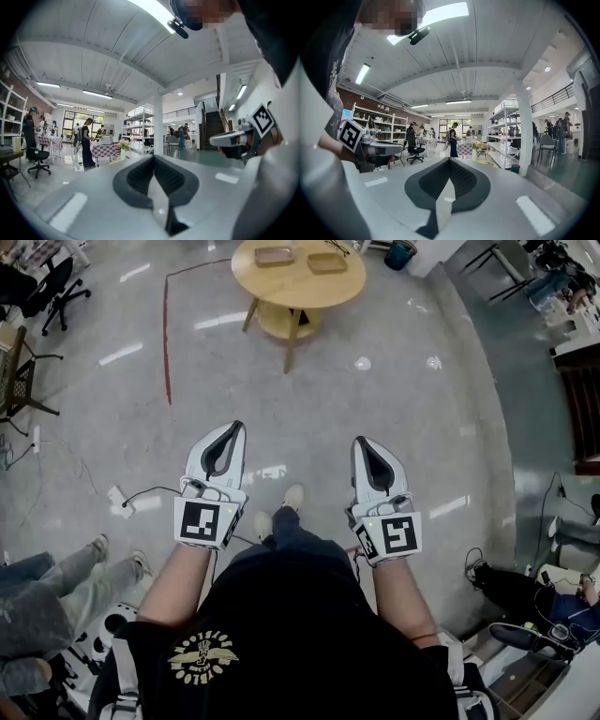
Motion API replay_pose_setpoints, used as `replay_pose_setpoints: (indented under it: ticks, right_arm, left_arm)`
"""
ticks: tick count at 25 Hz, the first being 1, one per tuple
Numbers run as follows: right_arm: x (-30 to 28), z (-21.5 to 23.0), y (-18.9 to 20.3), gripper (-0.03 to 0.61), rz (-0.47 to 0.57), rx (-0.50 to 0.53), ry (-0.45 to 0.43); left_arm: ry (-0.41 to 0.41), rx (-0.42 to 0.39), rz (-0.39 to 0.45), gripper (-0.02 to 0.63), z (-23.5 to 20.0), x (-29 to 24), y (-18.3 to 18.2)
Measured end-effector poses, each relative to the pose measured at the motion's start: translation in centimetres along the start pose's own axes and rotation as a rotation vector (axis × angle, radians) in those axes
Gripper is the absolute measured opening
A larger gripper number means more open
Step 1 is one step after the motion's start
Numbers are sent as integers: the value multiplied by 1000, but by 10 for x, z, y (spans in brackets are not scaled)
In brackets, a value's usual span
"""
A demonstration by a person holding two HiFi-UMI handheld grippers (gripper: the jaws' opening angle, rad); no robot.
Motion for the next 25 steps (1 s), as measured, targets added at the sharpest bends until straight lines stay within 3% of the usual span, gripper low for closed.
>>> replay_pose_setpoints:
  ticks: [17,25]
  right_arm:
    - [-45,59,5,2,-14,-39,-11]
    - [-66,108,-9,2,26,-48,-12]
  left_arm:
    - [-7,32,-35,2,-2,-69,6]
    - [-17,32,-17,2,3,-120,-11]
Point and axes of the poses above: the fingertips, and each gripper's own axes: x backward along the fingers, z to its right, y out of its underside, the point moved 1 cm from there along x, backward along the fingers, and after that the axes turned 1 degree about z, right-handed, at the moved point
